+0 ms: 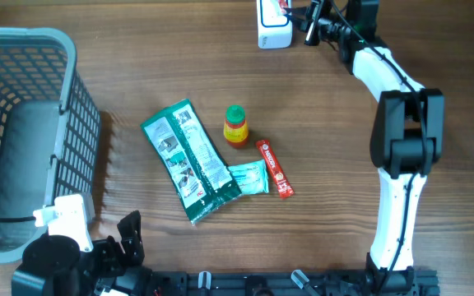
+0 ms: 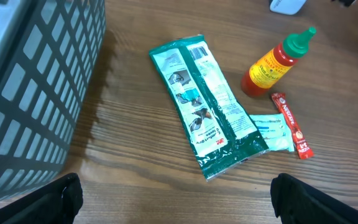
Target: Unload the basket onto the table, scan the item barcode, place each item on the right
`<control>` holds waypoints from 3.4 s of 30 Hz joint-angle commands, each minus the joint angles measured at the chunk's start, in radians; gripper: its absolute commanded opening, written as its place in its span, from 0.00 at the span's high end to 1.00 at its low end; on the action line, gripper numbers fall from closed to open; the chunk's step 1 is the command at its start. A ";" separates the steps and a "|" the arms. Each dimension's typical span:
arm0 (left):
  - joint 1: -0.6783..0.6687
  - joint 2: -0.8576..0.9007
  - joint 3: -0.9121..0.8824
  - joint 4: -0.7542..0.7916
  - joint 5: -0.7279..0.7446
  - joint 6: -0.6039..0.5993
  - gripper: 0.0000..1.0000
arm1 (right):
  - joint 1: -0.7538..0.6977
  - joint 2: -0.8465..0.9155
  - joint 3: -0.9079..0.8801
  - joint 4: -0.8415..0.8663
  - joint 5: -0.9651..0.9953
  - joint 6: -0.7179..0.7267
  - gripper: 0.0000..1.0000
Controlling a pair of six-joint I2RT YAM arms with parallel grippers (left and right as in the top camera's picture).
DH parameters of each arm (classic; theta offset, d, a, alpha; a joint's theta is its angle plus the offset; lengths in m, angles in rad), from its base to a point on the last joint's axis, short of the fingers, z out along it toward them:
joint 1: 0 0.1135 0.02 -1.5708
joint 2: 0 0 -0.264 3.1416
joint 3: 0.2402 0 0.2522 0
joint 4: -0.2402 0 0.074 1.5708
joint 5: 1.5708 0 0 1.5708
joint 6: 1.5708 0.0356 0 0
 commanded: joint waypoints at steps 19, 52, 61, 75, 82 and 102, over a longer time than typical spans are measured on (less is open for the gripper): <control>0.005 0.002 -0.001 0.003 0.002 -0.009 0.00 | -0.282 -0.400 0.047 -0.975 0.655 -0.844 0.96; 0.005 0.002 -0.001 0.003 0.002 -0.009 0.00 | -0.715 -0.269 -0.003 -1.108 1.445 -0.951 0.69; 0.005 0.002 -0.001 0.003 0.002 -0.009 0.00 | -0.637 -0.459 0.032 -1.075 0.728 -1.421 0.21; 0.005 0.002 -0.001 0.003 0.002 -0.009 0.00 | 0.032 -0.596 -0.317 -1.286 0.156 -0.946 0.00; 0.005 0.002 -0.001 0.003 0.002 -0.009 0.00 | 0.219 -0.593 -0.604 -0.779 0.050 -0.654 0.00; 0.005 0.002 -0.001 0.003 0.002 -0.009 0.00 | 0.399 -0.301 -0.604 -0.450 -0.073 -0.615 0.28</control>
